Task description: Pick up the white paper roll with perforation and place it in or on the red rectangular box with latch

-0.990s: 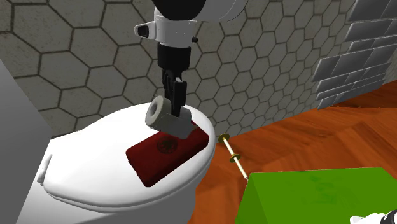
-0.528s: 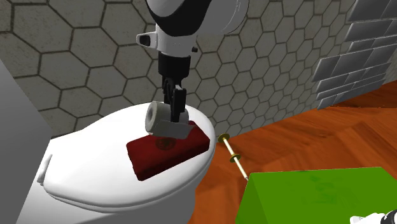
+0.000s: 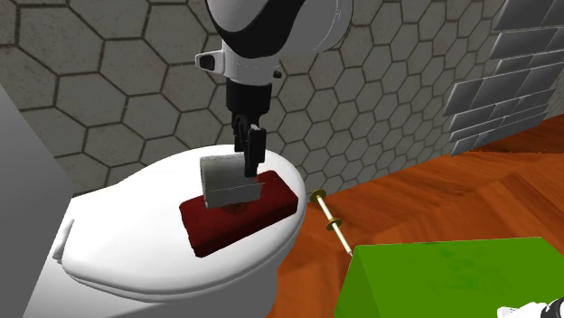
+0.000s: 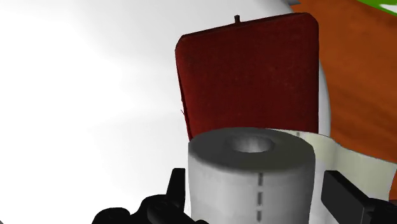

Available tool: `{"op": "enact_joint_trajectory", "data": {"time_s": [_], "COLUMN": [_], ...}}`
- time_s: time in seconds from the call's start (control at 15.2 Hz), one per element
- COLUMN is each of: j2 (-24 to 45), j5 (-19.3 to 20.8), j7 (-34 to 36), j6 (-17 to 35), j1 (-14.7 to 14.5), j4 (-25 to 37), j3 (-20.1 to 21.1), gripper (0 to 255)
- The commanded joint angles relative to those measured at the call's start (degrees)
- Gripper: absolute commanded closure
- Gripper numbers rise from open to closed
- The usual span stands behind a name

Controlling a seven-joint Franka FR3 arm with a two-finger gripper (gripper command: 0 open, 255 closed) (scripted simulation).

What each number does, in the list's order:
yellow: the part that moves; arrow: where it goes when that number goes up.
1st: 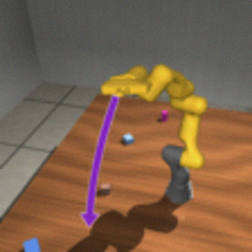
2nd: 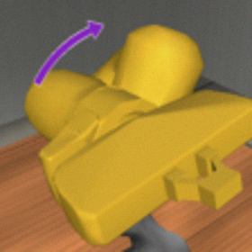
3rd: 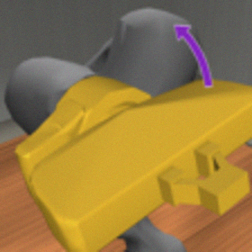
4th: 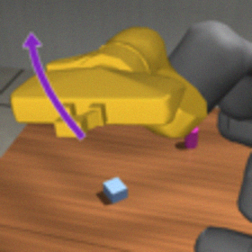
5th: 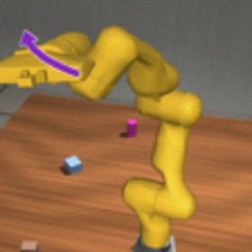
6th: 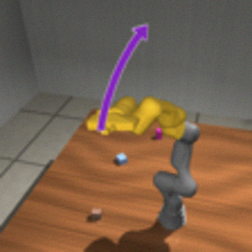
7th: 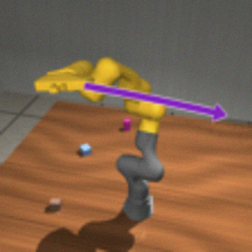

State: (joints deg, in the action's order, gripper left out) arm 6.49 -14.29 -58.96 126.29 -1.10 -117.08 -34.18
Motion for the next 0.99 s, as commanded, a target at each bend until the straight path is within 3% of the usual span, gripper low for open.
{"op": "enact_joint_trajectory", "data": {"time_s": [0.0,0.2,0.46,0.92], "j2": [-0.05,0.4,-3.51,-3.51], "j5": [0.13,-0.21,3.26,3.26], "j7": [0.1,-0.25,2.06,2.06], "j6": [-0.07,0.04,-6.18,-6.18], "j1": [-0.02,0.12,-0.05,-0.03], "j4": [-0.22,-0.03,3.24,3.24], "j3": [-0.02,-0.02,-0.68,-0.67], "gripper": [0,0,0,0]}}
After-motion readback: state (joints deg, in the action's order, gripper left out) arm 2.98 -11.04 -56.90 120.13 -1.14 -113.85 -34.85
